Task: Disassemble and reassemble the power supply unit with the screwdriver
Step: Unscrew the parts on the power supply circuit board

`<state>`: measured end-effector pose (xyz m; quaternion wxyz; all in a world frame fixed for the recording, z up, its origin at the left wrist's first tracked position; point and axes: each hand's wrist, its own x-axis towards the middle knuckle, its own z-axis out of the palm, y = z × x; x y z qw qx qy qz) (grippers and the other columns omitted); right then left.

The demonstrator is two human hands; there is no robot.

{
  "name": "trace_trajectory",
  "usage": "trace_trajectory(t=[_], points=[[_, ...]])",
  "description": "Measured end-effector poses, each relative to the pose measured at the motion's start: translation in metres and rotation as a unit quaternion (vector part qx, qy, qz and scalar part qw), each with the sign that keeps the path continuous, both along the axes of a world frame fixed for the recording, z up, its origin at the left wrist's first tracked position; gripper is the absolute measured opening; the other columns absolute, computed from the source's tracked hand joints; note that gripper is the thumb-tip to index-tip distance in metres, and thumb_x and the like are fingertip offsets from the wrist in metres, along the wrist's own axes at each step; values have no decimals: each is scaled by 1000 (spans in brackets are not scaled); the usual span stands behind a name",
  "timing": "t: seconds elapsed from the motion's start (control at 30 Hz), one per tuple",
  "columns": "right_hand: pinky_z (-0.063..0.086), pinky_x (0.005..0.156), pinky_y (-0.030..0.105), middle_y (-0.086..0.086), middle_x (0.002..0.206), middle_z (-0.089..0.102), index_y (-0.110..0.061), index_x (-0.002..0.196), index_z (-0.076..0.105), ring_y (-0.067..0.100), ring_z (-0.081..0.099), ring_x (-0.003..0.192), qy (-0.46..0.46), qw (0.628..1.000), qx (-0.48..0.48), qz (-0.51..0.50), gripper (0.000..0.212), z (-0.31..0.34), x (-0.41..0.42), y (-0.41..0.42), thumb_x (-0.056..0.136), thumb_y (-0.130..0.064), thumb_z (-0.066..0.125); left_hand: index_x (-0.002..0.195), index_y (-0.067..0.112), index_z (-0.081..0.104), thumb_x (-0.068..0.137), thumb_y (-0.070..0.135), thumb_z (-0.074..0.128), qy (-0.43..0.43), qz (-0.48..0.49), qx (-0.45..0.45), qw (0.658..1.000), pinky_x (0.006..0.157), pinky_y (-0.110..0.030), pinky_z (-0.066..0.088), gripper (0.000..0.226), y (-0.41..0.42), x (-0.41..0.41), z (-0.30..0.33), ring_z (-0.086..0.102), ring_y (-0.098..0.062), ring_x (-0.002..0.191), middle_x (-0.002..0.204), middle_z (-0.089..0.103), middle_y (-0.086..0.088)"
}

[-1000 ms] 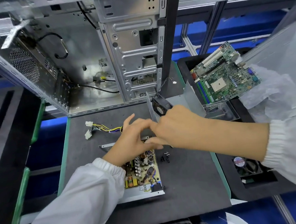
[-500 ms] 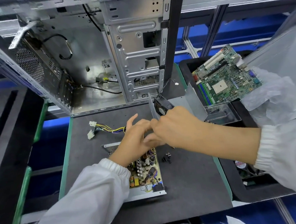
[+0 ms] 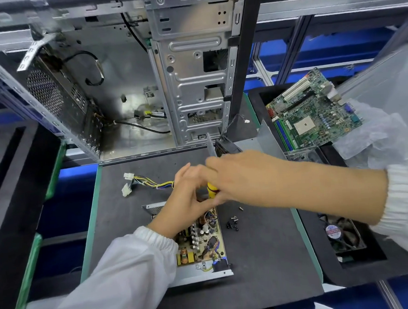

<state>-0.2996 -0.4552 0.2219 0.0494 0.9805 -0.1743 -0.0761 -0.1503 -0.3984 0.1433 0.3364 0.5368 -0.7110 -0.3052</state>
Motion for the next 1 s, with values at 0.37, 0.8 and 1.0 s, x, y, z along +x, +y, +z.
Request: trace_trajectory(t=[0.37,0.8,1.0], points=[[34,55,30,8,93,66,-11,93,59,30,64,84,57,992,-91,-71,49,1,13,6,98,-50,30,84,45,52,72,29,81,17,6,18,1000,120,-44,13,36,-2,0,6,57,-2,97,86,64,8],[15,45,19,-7,55,62,-24,61,63,11,60,50,57,976,-168,-128,60,10,10,19,81,-76,40,85,47,56,72,27,85,-11,-18,-11,1000,119,-45,12,38,0,3,0,53,5,94,82,57,15],[16,43,28,1,95,47,-17,124,36,18,41,60,23,999,13,-30,40,6,-6,8,88,-8,53,106,37,61,83,17,76,3,-55,24,998,122,-49,9,34,0,15,5,56,3,114,109,66,23]])
